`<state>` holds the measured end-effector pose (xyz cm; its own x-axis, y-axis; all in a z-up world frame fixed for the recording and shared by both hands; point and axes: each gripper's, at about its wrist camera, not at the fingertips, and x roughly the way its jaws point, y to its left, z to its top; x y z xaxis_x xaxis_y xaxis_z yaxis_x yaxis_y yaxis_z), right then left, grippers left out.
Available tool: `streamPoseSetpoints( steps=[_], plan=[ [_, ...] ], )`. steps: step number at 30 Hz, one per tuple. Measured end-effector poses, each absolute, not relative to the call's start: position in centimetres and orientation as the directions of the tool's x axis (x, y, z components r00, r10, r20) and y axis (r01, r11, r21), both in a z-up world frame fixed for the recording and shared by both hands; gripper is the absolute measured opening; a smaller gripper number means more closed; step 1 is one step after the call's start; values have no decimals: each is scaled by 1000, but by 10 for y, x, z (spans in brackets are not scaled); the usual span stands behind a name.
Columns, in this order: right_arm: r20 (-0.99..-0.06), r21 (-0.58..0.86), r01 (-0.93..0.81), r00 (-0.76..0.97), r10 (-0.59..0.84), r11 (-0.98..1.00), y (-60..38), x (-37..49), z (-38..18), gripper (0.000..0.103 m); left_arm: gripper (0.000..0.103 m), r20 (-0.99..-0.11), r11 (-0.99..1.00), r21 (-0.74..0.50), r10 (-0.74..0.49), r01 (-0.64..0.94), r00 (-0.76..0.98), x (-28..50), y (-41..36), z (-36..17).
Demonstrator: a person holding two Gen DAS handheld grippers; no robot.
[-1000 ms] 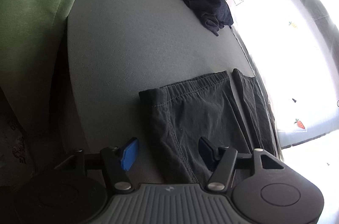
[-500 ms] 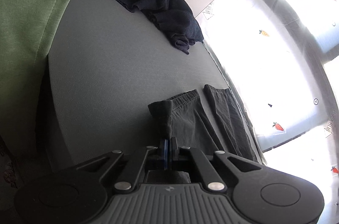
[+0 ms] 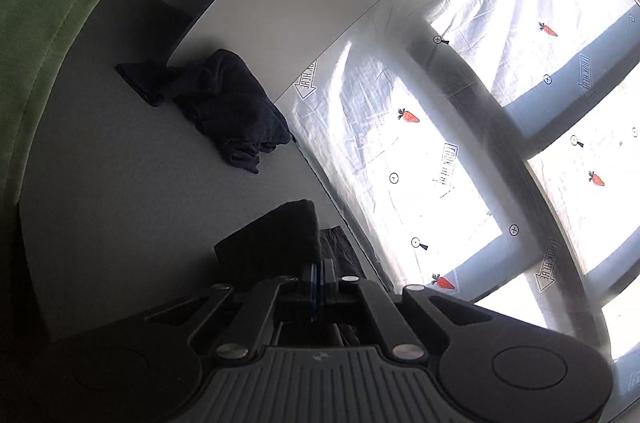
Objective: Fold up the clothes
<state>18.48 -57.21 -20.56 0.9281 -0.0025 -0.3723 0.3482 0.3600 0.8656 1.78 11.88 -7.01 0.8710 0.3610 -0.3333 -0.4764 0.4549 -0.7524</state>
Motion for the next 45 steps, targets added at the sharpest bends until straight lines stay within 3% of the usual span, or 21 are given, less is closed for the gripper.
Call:
streamPoseSetpoints(
  steps=[8,17,29,45],
  plan=[
    [-313,869,291,950,-11,401,-558,226,-182,3,0,-328,517,-720,334,-463,884,75,143,-54],
    [-312,837,298,949,-47,459,-541,299,-158,3,0,-329,566,-696,296,-443,897,177,184,-45],
    [-400,758,397,910,-111,517,-525,409,-152,3,0,-353,645,-649,214,-403,911,364,228,-49],
    [-528,606,499,835,-155,619,-517,534,-200,3,0,-527,700,-556,121,-449,841,561,250,-135]
  ],
)
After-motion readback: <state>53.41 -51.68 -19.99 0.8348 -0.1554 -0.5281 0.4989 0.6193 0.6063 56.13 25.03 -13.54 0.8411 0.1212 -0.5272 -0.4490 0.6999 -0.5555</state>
